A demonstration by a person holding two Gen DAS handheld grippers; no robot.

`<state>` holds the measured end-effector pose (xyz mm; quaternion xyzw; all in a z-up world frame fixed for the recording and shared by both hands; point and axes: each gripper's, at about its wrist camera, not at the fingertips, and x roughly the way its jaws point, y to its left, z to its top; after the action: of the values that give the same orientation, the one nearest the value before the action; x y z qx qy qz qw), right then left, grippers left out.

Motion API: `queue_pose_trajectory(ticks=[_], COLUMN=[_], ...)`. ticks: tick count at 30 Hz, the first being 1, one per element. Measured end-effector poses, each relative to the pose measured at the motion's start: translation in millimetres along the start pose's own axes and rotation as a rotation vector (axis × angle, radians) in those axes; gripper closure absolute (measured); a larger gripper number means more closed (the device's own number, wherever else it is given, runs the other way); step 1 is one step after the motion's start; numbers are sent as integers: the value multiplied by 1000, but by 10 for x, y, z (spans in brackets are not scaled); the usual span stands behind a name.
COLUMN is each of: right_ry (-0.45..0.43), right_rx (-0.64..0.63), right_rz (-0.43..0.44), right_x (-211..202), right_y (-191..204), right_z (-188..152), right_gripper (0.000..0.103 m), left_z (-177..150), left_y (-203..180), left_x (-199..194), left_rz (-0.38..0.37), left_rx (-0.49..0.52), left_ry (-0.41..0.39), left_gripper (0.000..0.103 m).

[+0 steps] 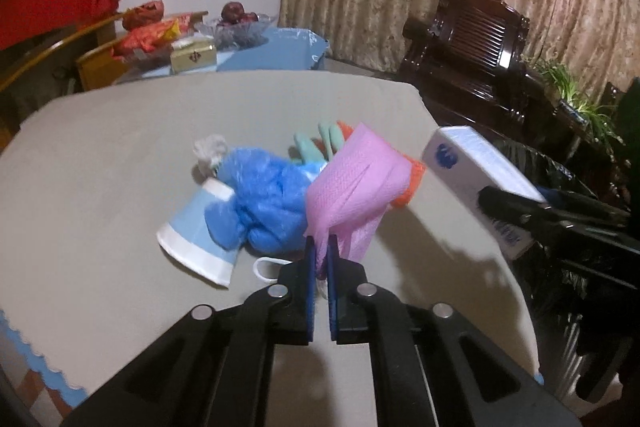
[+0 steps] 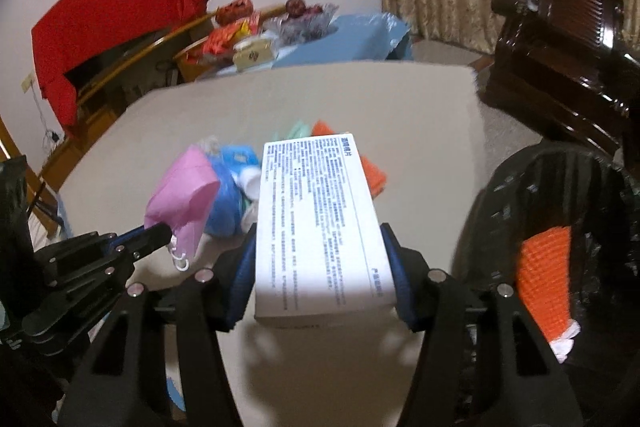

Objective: Collect trash
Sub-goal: 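Carry the box and mask over the black bin and open both tools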

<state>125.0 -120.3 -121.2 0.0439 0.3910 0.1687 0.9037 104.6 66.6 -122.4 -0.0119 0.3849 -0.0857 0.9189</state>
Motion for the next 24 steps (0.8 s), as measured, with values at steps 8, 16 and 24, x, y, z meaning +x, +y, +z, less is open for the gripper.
queue_pose_trajectory(ticks=[8, 16, 24], right_ry=[-95, -148, -184], right_rx=[19, 61, 134], right_rz=[-70, -158, -280], right_x=[-519, -861, -1166], right_y=[-289, -697, -1261], right_z=[180, 201, 76], right_gripper=[49, 49, 49], left_z=[319, 544, 670], left_y=[-332, -843, -1473], left_x=[-108, -4, 197], left_rz=[-49, -141, -231], left_rx=[26, 74, 154], left_ry=[-64, -70, -50], left_gripper=[98, 98, 98])
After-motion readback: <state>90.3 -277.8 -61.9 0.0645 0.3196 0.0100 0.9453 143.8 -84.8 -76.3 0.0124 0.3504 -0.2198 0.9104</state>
